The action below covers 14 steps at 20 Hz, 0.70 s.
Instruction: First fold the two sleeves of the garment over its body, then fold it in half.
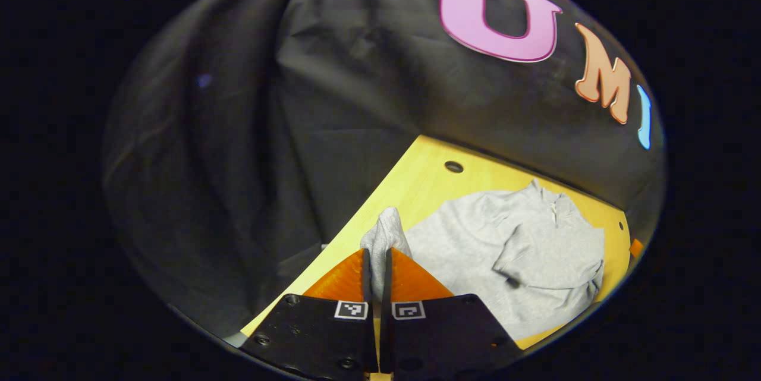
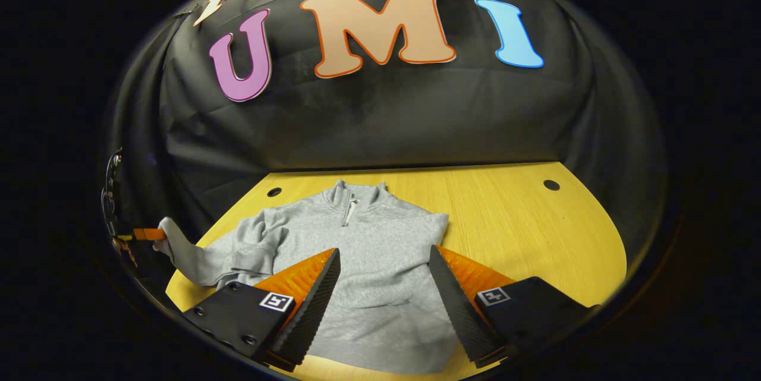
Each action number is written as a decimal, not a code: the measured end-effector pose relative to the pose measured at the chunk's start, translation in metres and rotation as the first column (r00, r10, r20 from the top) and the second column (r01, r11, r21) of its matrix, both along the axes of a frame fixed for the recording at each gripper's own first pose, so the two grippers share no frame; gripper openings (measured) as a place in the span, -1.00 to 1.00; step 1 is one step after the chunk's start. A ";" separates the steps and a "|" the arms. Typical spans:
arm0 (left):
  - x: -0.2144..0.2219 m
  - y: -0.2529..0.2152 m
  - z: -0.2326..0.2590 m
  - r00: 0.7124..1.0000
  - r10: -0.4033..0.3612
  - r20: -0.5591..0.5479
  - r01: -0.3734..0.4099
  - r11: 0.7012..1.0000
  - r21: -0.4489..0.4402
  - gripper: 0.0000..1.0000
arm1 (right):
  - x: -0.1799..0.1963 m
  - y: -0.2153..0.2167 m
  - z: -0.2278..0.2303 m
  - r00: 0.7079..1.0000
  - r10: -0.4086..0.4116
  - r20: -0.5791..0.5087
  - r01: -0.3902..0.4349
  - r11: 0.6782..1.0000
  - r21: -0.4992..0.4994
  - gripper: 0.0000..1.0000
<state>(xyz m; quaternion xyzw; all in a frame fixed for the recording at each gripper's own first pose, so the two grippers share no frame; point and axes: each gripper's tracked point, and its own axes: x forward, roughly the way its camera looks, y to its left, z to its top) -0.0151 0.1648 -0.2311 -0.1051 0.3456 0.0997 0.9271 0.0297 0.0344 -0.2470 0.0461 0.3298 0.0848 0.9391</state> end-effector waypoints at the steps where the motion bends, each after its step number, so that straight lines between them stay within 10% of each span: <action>1: 0.010 -0.010 0.006 1.000 -0.020 0.015 0.020 1.000 -0.003 -1.00 | -0.003 -0.008 0.001 1.000 -0.012 -0.003 0.012 1.000 -0.001 0.92; 14: 0.087 -0.195 0.048 0.941 -0.320 0.107 0.324 0.946 -0.023 -0.99 | -0.039 -0.100 -0.001 0.990 -0.143 -0.017 0.142 0.989 -0.029 0.92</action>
